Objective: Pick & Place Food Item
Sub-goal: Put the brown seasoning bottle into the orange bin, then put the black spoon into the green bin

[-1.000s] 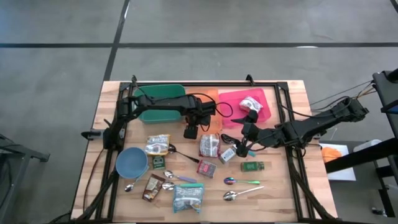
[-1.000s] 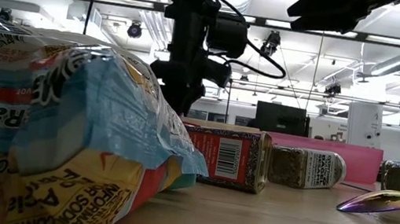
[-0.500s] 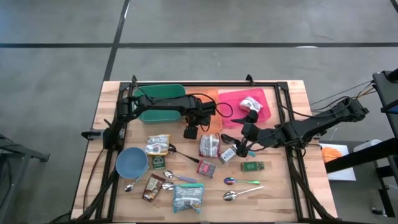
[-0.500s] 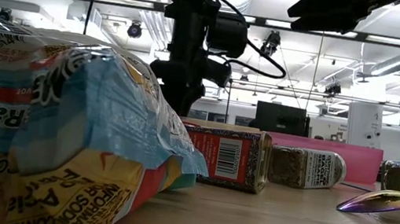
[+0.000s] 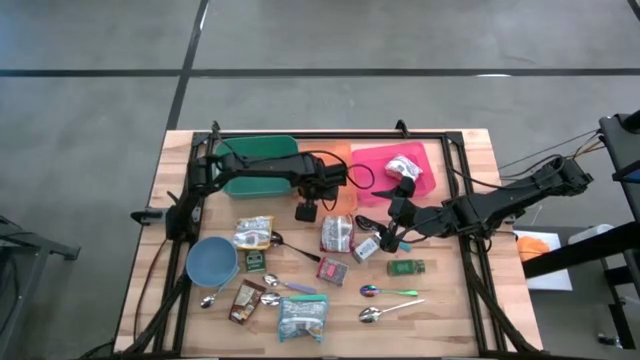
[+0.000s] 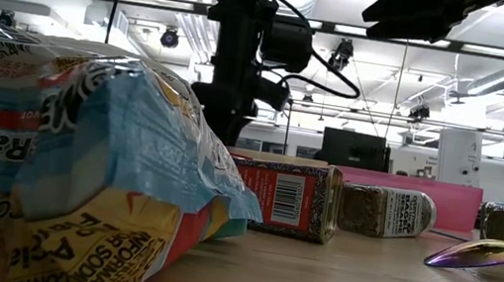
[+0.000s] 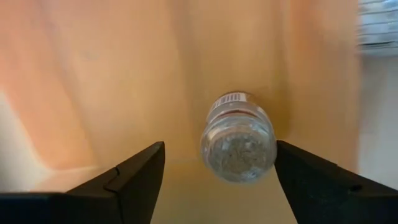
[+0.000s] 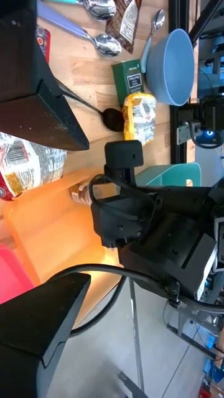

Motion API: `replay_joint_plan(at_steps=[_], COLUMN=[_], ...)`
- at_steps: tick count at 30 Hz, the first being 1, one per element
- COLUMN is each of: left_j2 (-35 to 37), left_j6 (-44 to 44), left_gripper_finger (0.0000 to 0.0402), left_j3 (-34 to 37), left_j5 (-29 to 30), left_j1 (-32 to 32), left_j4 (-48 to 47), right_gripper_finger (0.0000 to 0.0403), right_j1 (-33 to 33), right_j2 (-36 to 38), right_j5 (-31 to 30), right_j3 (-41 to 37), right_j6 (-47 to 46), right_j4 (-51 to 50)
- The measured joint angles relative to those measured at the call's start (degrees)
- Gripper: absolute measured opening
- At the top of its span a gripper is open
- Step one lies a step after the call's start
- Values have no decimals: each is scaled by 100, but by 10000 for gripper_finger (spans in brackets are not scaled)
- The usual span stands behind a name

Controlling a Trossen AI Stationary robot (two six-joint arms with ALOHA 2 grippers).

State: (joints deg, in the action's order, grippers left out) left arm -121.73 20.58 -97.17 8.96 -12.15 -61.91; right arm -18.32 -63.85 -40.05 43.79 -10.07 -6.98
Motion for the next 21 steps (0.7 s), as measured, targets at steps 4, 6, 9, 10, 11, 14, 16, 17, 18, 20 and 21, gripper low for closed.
replay_joint_plan(at_steps=[4,6,9,10,11,14,16,17,18,20,21], left_j2=[67,137,280,329,392,549,645,698,748,829,849], left_j6=[-85,-115,-211,-242,-272,-345,-364,-336,-289,-216,-191], left_gripper_finger=[298,298,298,298,298,298,298,298,298,298,298], left_j3=[-8,-10,-8,-8,-8,-8,-7,-6,-4,-4,-1], left_j5=[193,198,198,200,198,142,-5,-117,-256,-520,-623], left_j1=[-2,0,5,5,5,21,56,83,119,224,294], left_j4=[21,23,39,40,41,36,-40,-125,-230,-406,-495], right_gripper_finger=[333,333,333,333,333,333,333,333,333,333,333], right_j1=[-1,-1,-1,-1,-1,-1,-1,-1,-1,-1,-1], right_j2=[1,1,-1,1,0,1,-1,2,0,2,2], right_j5=[-2,-2,-2,0,-2,-1,-2,-2,-1,0,0], right_j3=[0,0,0,0,0,0,0,0,0,0,0], right_j6=[-2,-2,-28,-28,-28,-36,-47,-48,-48,-48,-48], right_j4=[4,4,4,2,0,0,-3,-2,-2,-3,-4])
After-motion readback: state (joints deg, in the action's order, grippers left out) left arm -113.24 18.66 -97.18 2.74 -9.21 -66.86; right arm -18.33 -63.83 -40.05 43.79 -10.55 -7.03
